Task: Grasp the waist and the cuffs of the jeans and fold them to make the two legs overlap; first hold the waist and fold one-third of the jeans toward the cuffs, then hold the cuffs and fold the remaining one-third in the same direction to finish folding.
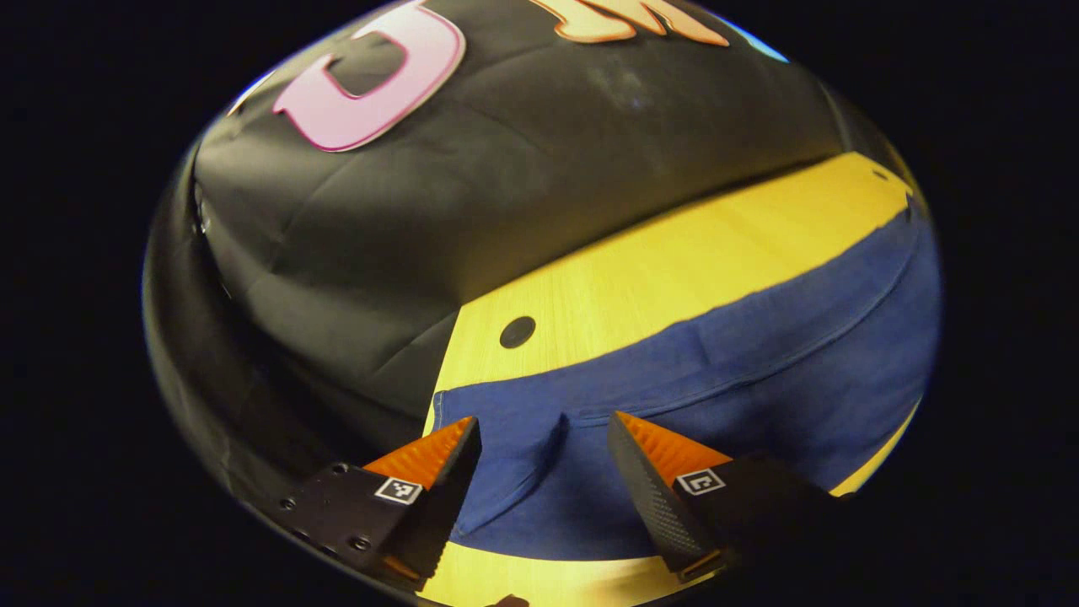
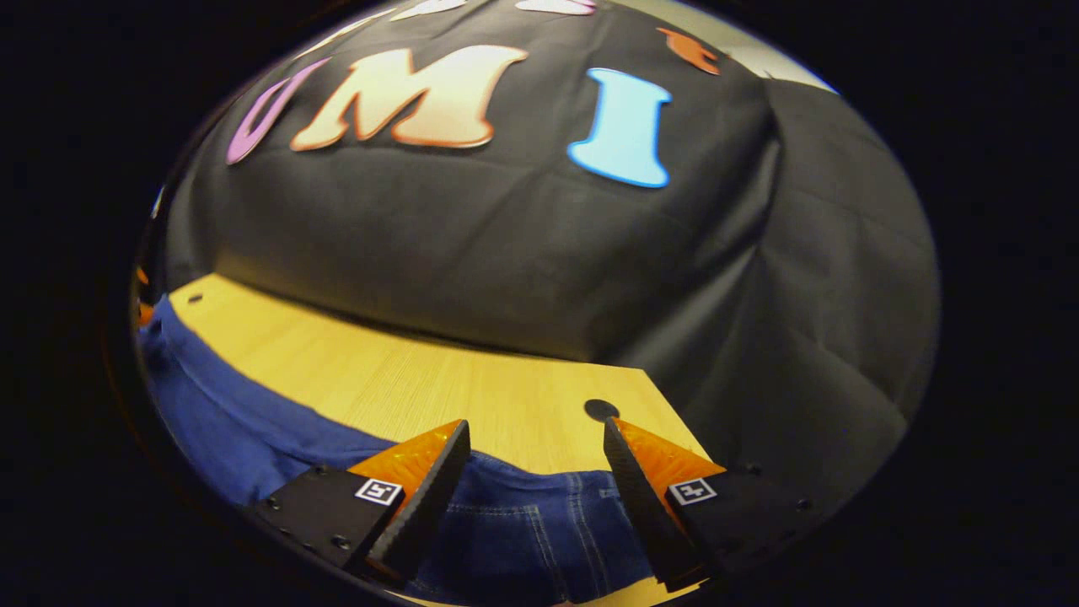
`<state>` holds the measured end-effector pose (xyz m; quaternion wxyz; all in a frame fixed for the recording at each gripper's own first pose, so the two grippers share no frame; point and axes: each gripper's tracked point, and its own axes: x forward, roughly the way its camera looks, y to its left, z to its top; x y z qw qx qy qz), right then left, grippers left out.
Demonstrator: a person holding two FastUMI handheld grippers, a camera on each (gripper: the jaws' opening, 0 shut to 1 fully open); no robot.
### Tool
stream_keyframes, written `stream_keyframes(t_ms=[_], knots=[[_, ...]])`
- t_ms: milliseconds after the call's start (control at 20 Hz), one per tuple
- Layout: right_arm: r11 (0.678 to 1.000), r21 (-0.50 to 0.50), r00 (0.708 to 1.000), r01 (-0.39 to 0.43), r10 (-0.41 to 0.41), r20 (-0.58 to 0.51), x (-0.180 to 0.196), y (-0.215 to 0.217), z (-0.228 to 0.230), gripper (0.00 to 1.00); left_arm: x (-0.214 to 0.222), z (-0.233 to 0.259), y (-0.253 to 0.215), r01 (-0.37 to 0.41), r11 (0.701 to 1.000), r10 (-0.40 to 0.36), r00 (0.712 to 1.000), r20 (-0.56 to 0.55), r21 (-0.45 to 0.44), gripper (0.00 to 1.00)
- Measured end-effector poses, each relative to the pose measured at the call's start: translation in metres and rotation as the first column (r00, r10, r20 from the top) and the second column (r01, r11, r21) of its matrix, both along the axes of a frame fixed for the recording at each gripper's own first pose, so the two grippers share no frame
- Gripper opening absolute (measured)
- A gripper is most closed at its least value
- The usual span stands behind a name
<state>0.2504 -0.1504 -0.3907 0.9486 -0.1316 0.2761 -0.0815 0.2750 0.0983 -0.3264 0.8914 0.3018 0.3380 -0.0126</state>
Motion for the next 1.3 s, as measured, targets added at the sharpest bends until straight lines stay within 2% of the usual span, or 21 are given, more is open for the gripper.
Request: stream_keyframes(t_ms=[200,350,500,650,750,800,850,900,950,1000,1050,1100,1150,1200,1300], knots=[[0.990,0.058,0.991,0.131,-0.131,0.005,-0.027,-0.038,0.018,0.99,-0.002,0.036,-0.030,0.060,0.989,-0.047,0.993,0.105,-0.132,0.94],[0.963,0.102,0.968,0.249,-0.247,-0.035,-0.060,-0.070,0.009,0.99,-0.003,0.053,-0.040,0.101,0.973,-0.069,0.985,0.157,-0.208,0.94],[0.902,0.153,0.914,0.405,-0.393,-0.101,-0.094,-0.107,-0.013,0.99,-0.002,0.054,-0.044,0.130,0.952,-0.083,0.981,0.175,-0.277,0.94],[0.828,0.195,0.849,0.526,-0.497,-0.181,-0.116,-0.126,-0.046,1.00,-0.003,0.058,-0.048,0.144,0.933,-0.090,0.981,0.174,-0.330,0.94],[0.792,0.225,0.821,0.568,-0.524,-0.228,-0.125,-0.128,-0.066,0.99,-0.004,0.064,-0.053,0.155,0.914,-0.095,0.980,0.174,-0.376,0.95],[0.777,0.239,0.810,0.582,-0.533,-0.243,-0.128,-0.130,-0.071,0.92,-0.003,0.068,-0.053,0.166,0.906,-0.102,0.978,0.180,-0.388,0.95],[0.762,0.254,0.801,0.595,-0.539,-0.260,-0.129,-0.130,-0.076,0.97,-0.004,0.067,-0.053,0.175,0.901,-0.109,0.977,0.183,-0.397,0.94],[0.743,0.275,0.790,0.610,-0.542,-0.287,-0.131,-0.130,-0.082,0.92,-0.004,0.067,-0.054,0.179,0.898,-0.114,0.977,0.181,-0.402,0.94],[0.722,0.309,0.782,0.619,-0.534,-0.320,-0.133,-0.125,-0.086,0.98,-0.006,0.066,-0.056,0.180,0.897,-0.119,0.978,0.171,-0.405,0.94],[0.709,0.336,0.783,0.620,-0.535,-0.318,-0.129,-0.125,-0.087,0.96,-0.005,0.068,-0.056,0.181,0.897,-0.123,0.978,0.167,-0.403,0.94],[0.707,0.358,0.792,0.610,-0.529,-0.304,-0.123,-0.123,-0.085,0.91,-0.005,0.067,-0.058,0.189,0.896,-0.132,0.977,0.166,-0.401,0.95],[0.709,0.384,0.806,0.591,-0.497,-0.323,-0.122,-0.116,-0.096,0.70,-0.004,0.069,-0.059,0.194,0.897,-0.138,0.977,0.165,-0.396,0.95],[0.727,0.383,0.821,0.570,-0.481,-0.308,-0.119,-0.116,-0.097,0.50,-0.004,0.068,-0.059,0.198,0.899,-0.145,0.976,0.162,-0.390,0.95],[0.761,0.355,0.839,0.543,-0.472,-0.273,-0.117,-0.121,-0.095,0.30,-0.004,0.068,-0.059,0.201,0.903,-0.150,0.976,0.159,-0.380,0.95],[0.799,0.310,0.856,0.514,-0.456,-0.243,-0.114,-0.121,-0.094,0.04,-0.004,0.066,-0.059,0.201,0.908,-0.155,0.976,0.152,-0.367,0.95]])
